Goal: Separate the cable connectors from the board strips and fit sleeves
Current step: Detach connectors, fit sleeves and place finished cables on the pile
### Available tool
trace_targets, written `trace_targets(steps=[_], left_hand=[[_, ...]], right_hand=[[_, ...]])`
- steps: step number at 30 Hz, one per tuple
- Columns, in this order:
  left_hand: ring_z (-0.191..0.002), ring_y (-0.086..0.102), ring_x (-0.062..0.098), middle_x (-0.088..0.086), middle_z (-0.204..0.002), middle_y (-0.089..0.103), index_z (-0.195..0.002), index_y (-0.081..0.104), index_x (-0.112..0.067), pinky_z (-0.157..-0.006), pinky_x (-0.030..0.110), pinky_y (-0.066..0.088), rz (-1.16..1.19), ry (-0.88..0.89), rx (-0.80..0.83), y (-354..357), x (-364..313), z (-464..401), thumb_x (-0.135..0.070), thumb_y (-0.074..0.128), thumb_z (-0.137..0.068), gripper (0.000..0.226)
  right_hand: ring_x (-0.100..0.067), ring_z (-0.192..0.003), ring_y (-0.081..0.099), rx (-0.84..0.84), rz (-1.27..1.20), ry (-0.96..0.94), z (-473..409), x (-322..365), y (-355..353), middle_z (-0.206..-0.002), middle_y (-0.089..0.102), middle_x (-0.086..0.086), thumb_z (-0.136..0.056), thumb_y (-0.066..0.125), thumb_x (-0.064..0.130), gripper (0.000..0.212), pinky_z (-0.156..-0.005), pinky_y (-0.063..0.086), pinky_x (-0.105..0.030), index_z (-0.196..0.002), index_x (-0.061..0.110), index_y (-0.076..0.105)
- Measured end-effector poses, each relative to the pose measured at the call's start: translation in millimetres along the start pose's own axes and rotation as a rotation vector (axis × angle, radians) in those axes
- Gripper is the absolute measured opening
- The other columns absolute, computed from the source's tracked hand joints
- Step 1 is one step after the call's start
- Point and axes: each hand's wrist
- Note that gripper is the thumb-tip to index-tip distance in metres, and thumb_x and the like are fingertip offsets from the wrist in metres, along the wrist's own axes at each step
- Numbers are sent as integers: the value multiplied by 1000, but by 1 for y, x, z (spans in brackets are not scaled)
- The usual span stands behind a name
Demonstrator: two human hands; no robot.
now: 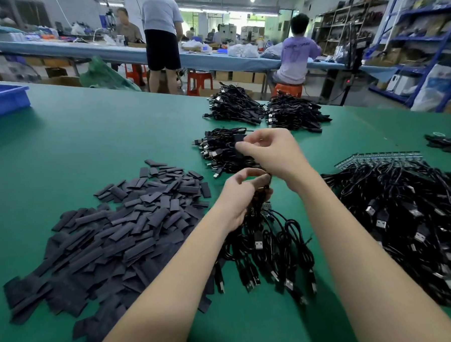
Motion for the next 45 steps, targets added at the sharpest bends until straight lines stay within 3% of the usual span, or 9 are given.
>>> trace_targets(steps=[2,5,8,11,21,26,29,34,45], left_hand=[[-57,65,11,3,-70,65,-91,65,-9,-56,20,54,28,3,25,5,-1,1,-2,63,-96,8],[-61,64,14,5,-68,67,-94,68,-7,-60,20,55,24,-6,59,6,0,-1,-5,67,-95,3],[-63,64,13,5,-67,67,-95,69,-7,-61,20,55,-10,-19,65,7,-1,2,-7,67,-95,2],[-62,64,13,6,-69,66,-97,68,-7,-61,20,55,-9,-12,51,7,-2,3,-7,66,-95,2],[-65,63,14,5,-72,65,-102,65,-4,-61,21,54,6,14,156,9,-3,9,-4,63,-96,6],[-68,64,14,1,-74,67,-101,66,-6,-63,21,54,5,11,202,8,-5,9,-6,64,-95,6],[-67,65,14,1,-74,66,-98,67,-8,-63,21,54,15,2,225,7,-5,9,-6,64,-95,4],[-67,64,13,1,-74,65,-99,66,-7,-64,21,55,20,-1,265,8,-5,11,-6,64,-95,5],[-67,63,11,2,-76,65,-103,67,-6,-66,20,55,75,-13,304,5,-8,13,-7,63,-95,9]], right_hand=[[-6,-60,56,-129,-224,114,16,-22,-25,-73,71,-6,-89,75,27,16,-62,45,-26,-76,20,70],[-1,-55,58,-188,-429,224,34,-47,-42,-85,79,0,-92,69,18,12,-50,42,-18,-81,17,66],[-6,-59,61,-168,-420,239,41,-65,-45,-88,80,-1,-91,75,18,12,-51,47,-18,-90,19,63],[-7,-65,68,-129,-418,255,42,-73,-45,-88,80,0,-90,78,19,26,-54,50,-18,-105,20,57],[-16,-69,72,-27,-794,345,49,-72,-46,-83,75,-1,-87,79,8,20,-56,53,-19,-87,17,61],[-14,-75,70,-14,-804,335,53,-78,-52,-105,79,-2,-77,86,27,26,-54,49,-16,-89,24,63],[-6,-73,63,-17,-792,312,54,-76,-48,-110,77,5,-60,93,44,55,-53,43,-14,-108,25,76],[-3,-67,50,-36,-957,274,53,-74,-38,-106,76,10,-55,97,47,45,-50,35,-14,-95,30,83],[-3,-65,51,22,-1023,256,54,-74,-29,-112,75,9,-51,99,44,42,-49,34,-14,-89,35,82]])
Point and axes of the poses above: each hand's wrist, its own z-axis away from the middle knuckle, its own y-axis out of the palm, x = y × z
